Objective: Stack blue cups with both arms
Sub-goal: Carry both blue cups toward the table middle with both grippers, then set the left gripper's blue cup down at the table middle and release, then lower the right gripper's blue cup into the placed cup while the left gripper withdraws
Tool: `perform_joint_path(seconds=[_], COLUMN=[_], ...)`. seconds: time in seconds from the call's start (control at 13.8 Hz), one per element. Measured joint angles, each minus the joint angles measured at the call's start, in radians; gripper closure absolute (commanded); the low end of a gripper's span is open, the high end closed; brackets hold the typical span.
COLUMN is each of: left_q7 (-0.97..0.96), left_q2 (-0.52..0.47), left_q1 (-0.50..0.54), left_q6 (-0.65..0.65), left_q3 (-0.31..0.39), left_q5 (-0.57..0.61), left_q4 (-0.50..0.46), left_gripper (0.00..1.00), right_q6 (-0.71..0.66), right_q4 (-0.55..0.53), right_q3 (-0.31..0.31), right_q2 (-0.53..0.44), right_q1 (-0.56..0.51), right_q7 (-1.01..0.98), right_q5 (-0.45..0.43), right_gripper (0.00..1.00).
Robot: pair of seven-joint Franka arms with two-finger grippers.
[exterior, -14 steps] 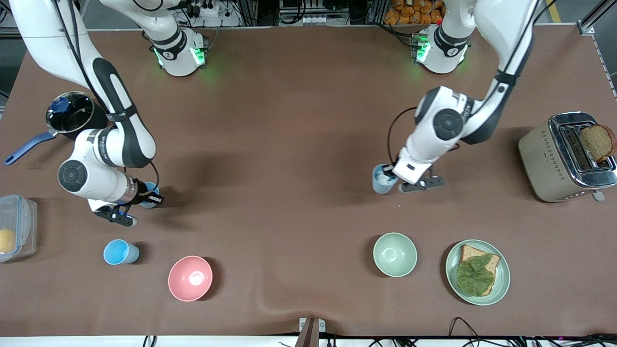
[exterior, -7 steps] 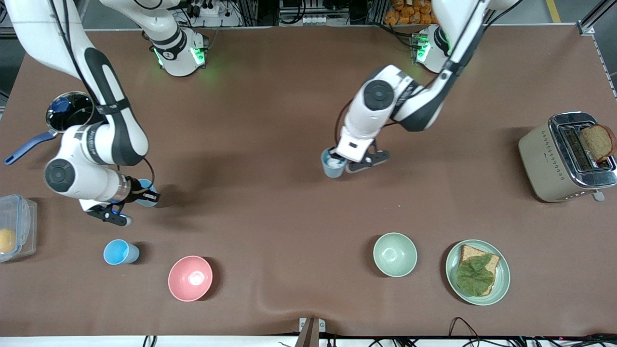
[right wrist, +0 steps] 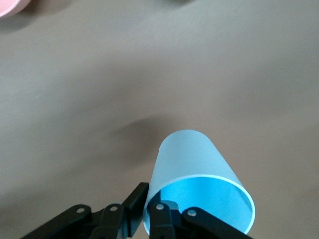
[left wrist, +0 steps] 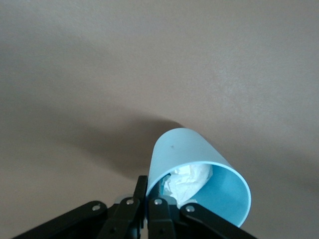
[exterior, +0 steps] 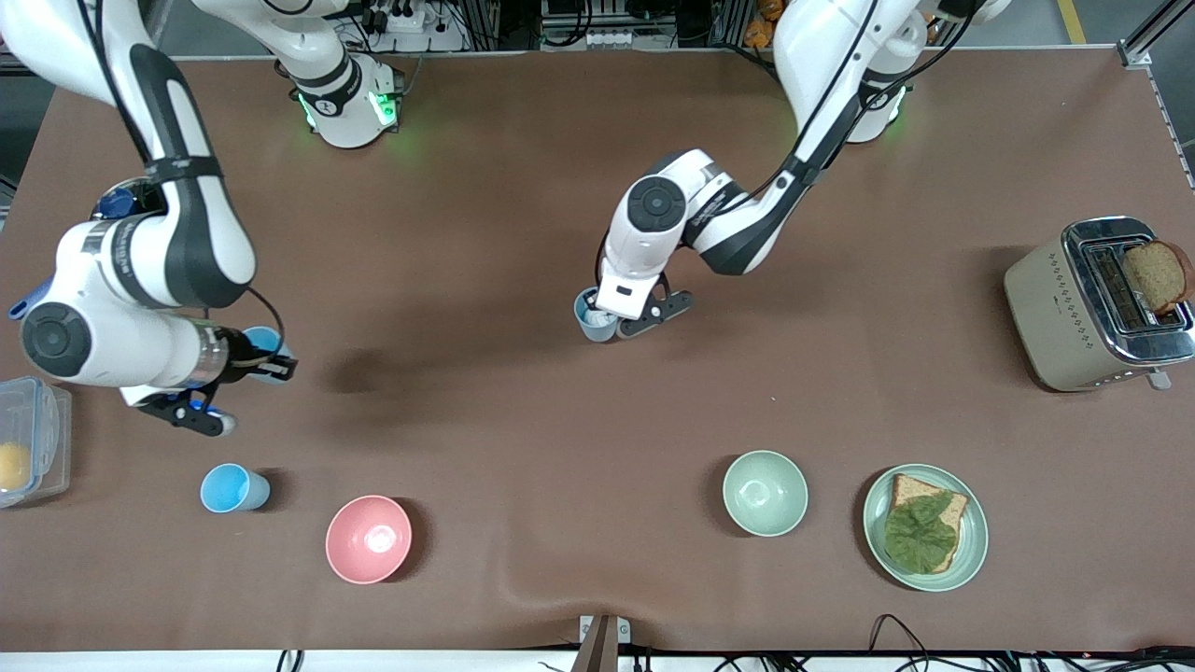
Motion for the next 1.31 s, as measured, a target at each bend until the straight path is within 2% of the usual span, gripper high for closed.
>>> perform_joint_path(seconds=[0.07,0.15,0.22,0.29,0.51,0.8,1.02,1.31], left_q7=[-0.003,-0.003,-0.003,-0.003,-0.003,0.036,0.205,0.500], left_q2=[0.010,0.014,0.014,0.013,-0.011,-0.172,-0.307,-0.412], left_q1=[-0.001,-0.001,-0.001,-0.001,0.005,0.109,0.231,0.395], left_q6=[0.000,0.000,0.000,0.000,-0.035,-0.197,-0.316,-0.432], left_q3=[0.000,0.001,0.002,0.002,0.007,0.019,0.023,0.027], left_q5=[0.004,0.004,0.005,0.005,0.007,0.032,0.034,0.034], left_q4=[0.009,0.014,0.017,0.023,0.048,0.074,0.075,0.073], left_gripper=[0.69,0.46,0.10,0.00,0.00,0.00,0.00,0.00], right_q6=[-0.003,-0.003,-0.003,-0.003,-0.061,-0.076,-0.002,0.141], right_q4=[0.001,0.002,0.006,0.013,0.018,0.013,0.009,0.017], right_q3=[0.033,0.066,0.098,0.125,0.149,0.150,0.150,0.150], right_q2=[-0.007,-0.014,-0.021,-0.031,-0.089,-0.107,-0.094,-0.031], right_q1=[0.007,0.013,0.018,0.023,0.052,0.085,0.149,0.247], right_q7=[0.050,0.105,0.155,0.190,0.232,0.351,0.528,0.720], right_q5=[0.001,0.016,0.054,0.091,0.125,0.135,0.153,0.153], right_gripper=[1.00,1.00,1.00,1.00,1.00,1.00,1.00,1.00])
